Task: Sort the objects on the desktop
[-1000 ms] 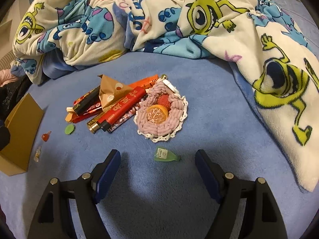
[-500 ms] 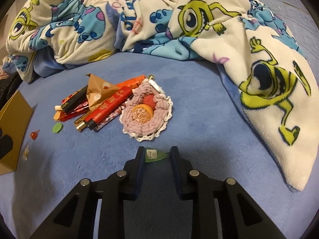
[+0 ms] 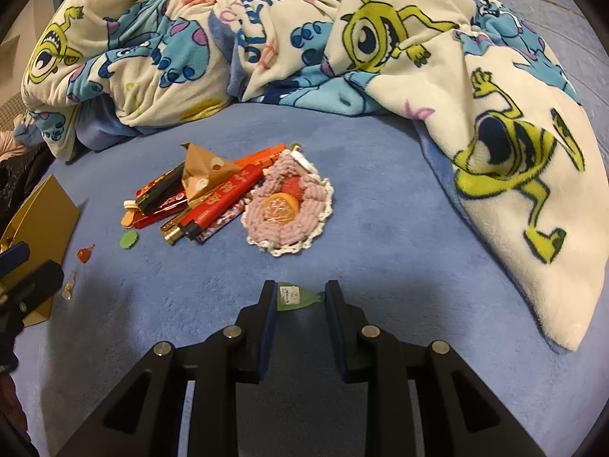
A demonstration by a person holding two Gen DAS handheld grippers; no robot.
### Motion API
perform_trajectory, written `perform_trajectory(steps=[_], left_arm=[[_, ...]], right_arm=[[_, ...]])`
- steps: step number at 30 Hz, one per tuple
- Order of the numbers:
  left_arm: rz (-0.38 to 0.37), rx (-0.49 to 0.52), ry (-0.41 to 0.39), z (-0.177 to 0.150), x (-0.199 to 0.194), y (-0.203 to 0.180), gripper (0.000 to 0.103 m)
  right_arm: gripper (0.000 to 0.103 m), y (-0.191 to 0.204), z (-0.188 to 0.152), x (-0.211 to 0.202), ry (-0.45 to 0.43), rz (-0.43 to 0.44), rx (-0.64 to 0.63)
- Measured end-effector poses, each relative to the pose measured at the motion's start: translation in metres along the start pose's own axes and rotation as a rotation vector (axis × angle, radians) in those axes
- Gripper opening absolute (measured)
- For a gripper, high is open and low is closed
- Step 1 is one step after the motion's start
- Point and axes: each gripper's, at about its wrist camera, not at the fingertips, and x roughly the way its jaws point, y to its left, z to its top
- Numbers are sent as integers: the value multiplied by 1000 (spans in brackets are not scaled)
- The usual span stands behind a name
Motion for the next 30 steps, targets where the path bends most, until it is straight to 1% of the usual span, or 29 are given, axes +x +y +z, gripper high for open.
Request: perform_trajectory(steps=[3, 4, 5, 6, 7, 9, 10, 11, 12, 13, 15, 19, 21, 23, 25, 27, 29, 30], left_arm=[[-59, -51, 19, -4, 10, -9, 102], [-49, -46, 22, -5, 14, -13, 102], [-25, -36, 23, -6, 16, -16, 102], [17, -17, 32, -7, 21, -19, 102], [35, -13, 38, -8, 24, -18, 102], [30, -59, 50, -12, 30, -9, 102], [8, -101, 57, -15, 35, -1, 101], [-14, -138, 69, -18, 39, 6, 98], [-31, -167, 89, -21, 43, 12, 90], [-22, -190, 108, -23, 46, 16, 81], [16, -198, 100, -25, 45, 17, 75], [76, -163, 101, -24, 43, 10, 75], [105, -168, 88, -23, 40, 9, 76], [147, -185, 75, -21, 37, 10, 79], [198, -209, 76, -21, 35, 12, 89], [199, -215, 86, -22, 39, 14, 89], [200, -221, 123, -23, 46, 17, 90], [196, -234, 151, -24, 52, 20, 95]], right_arm=[[25, -8, 1, -3, -3, 7, 23], [25, -10, 1, -4, -6, 9, 28], [25, -12, 2, -6, -9, 11, 33], [25, -13, 3, -8, -13, 12, 36], [25, -15, 3, -10, -17, 14, 41], [25, -18, 5, -14, -25, 22, 52], [25, -20, 5, -17, -31, 22, 57], [25, -21, 6, -19, -34, 25, 61], [25, -22, 7, -21, -39, 29, 65], [25, -23, 8, -22, -42, 34, 69], [25, -24, 10, -25, -47, 44, 76], [25, -23, 12, -30, -59, 61, 80], [25, -23, 13, -33, -62, 70, 85], [25, -23, 13, -33, -63, 74, 88], [25, -23, 12, -34, -63, 78, 90], [25, -23, 12, -34, -64, 75, 91], [25, -23, 12, -33, -62, 76, 95], [25, -24, 11, -33, -60, 78, 97]])
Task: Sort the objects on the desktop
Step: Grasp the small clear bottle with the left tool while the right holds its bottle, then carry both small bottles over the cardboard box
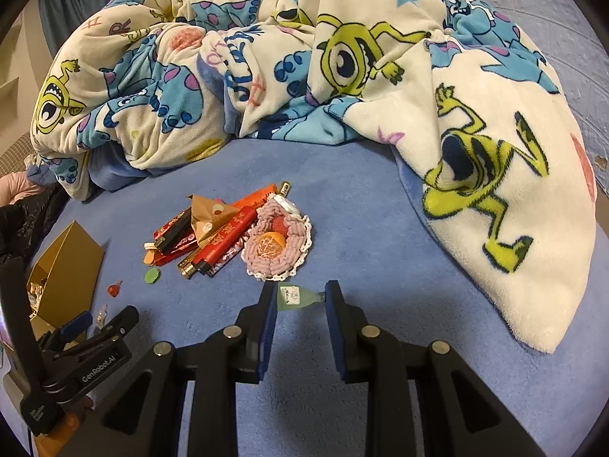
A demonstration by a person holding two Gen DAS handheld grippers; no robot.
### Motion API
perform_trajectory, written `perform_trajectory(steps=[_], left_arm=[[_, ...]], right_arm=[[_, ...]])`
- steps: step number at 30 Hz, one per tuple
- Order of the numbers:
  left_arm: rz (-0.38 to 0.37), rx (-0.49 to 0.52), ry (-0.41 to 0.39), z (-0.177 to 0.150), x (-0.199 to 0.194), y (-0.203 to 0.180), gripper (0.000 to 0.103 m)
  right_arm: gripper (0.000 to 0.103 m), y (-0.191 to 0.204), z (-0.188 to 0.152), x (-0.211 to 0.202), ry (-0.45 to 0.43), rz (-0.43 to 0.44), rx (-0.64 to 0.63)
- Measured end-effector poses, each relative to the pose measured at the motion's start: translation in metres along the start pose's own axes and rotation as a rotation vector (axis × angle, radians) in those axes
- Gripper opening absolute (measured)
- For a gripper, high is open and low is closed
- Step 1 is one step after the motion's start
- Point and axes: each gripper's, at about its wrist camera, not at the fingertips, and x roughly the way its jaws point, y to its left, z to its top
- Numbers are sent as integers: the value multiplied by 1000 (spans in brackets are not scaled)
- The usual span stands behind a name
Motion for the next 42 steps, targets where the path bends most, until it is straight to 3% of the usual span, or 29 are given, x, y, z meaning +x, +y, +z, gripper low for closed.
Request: perform_trajectory(steps=[4, 9, 11, 12, 13, 15, 16, 21, 26, 42], left_arm=[[-33, -34, 9, 0, 4, 7, 100], [-79, -13, 3, -1, 2, 1, 92], [-85, -9, -1, -2, 0, 0, 83], [-90, -8, -5, -2, -1, 0, 72], [-109, -2, -12, -2, -3, -1, 55], [-124, 1, -16, -1, -4, -1, 35], [-129, -2, -16, -1, -5, -1, 30], [-129, 4, -21, -2, -5, -2, 29], [-143, 22, -26, -2, -7, -7, 12], [-152, 25, -54, 3, -17, -3, 11]], right_arm=[[25, 0, 0, 0, 3, 0, 0], [25, 1, 0, -2, 2, 3, 1], [25, 1, 0, -2, 0, 5, 1], [25, 1, 0, -3, -2, 6, 1], [25, 1, 1, -3, -2, 7, 2], [25, 1, 1, -4, -4, 10, 3], [25, 1, 1, -5, -6, 12, 3], [25, -1, 3, -8, -14, 18, 9], [25, -2, 3, -9, -15, 22, 14], [25, 3, 5, -16, -33, 34, 8]])
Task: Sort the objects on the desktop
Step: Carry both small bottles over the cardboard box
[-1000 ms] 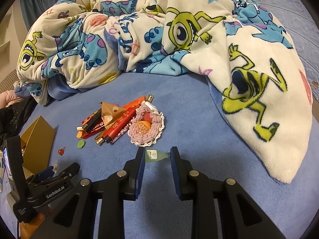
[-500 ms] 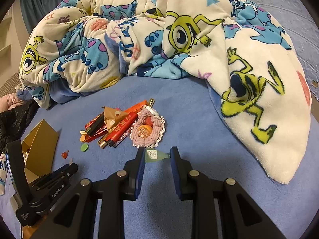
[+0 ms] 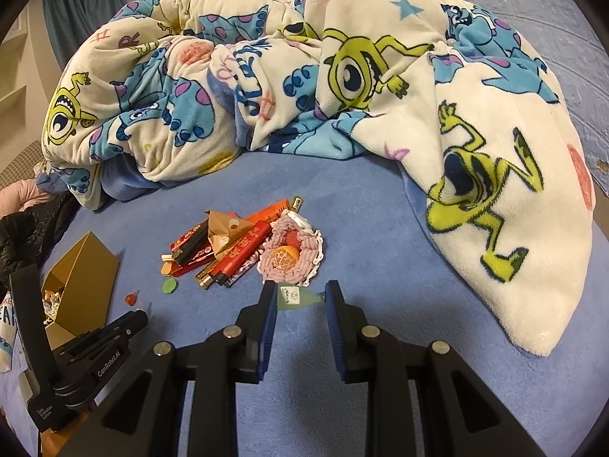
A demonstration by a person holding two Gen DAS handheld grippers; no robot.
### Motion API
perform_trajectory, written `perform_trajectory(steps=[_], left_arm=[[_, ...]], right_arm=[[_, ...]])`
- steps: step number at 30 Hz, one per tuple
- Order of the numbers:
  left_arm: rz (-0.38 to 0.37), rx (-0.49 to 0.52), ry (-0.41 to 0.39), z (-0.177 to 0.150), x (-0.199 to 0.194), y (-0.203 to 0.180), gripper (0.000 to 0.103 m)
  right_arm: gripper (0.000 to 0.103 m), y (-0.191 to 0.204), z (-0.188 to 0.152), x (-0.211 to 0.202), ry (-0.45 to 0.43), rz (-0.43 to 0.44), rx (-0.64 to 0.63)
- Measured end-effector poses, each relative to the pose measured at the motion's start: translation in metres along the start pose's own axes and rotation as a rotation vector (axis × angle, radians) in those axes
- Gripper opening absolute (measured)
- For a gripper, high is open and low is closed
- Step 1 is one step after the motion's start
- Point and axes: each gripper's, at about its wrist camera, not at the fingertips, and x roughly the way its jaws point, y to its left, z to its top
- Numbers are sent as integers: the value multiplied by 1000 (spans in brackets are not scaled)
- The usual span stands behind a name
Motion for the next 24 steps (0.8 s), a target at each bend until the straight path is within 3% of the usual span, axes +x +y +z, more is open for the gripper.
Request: perform_trajectory(steps=[12, 24], left_arm=[[18, 9, -63, 15, -29, 3, 11], [84, -65, -148, 40, -76, 48, 11]], right_arm=[[25, 4, 2, -2, -1, 15, 0], [25, 76, 7, -15, -18, 132, -122]])
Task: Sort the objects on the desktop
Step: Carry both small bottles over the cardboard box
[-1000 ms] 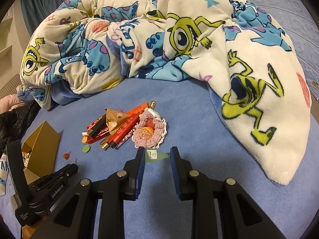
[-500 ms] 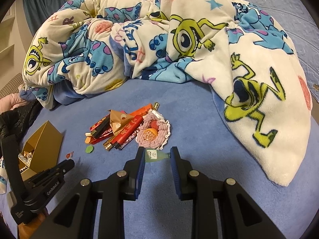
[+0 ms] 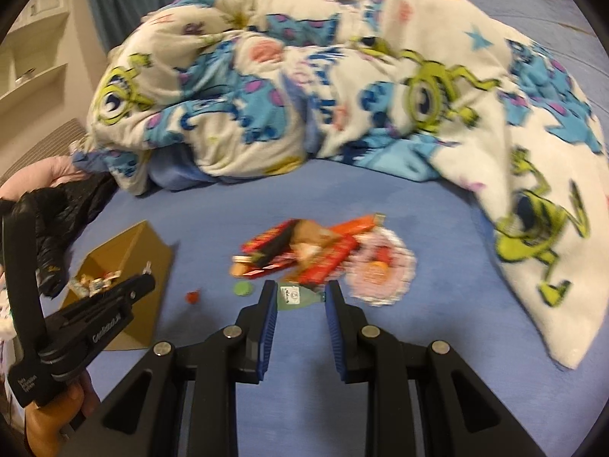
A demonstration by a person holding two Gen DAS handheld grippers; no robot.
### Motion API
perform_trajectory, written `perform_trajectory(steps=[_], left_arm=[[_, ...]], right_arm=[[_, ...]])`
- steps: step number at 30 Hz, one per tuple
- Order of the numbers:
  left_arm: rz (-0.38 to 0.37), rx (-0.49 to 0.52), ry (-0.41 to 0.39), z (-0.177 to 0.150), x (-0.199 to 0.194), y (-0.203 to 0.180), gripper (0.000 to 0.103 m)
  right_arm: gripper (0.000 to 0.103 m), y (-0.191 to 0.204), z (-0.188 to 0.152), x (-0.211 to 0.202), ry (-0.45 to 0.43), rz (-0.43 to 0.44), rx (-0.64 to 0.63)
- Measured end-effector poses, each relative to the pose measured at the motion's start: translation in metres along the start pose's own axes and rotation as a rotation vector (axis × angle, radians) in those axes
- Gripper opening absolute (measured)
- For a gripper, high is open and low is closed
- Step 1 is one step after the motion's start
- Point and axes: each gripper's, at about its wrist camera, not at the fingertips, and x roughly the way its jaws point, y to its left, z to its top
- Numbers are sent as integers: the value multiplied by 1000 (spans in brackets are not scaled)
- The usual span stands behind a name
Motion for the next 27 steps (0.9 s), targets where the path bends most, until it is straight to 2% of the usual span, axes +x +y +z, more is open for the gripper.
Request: perform_trajectory(steps=[5, 11, 14, 22, 27], left_arm=[[69, -56, -54, 18, -28, 44, 11], [158, -139, -42, 19, -44, 116, 11], [148, -196, -37, 14, -50, 146, 11], [112, -220, -1, 1, -40, 163, 11], [108, -219, 19, -3, -31, 163, 11]], right_arm=[[25, 53, 8, 6, -5, 106, -57], [25, 113, 19, 14, -5, 205, -109], [25, 140, 21, 18, 7, 246, -142], [25, 212, 11, 36, 60, 331, -231], [25, 233, 1, 53, 103, 351, -255]])
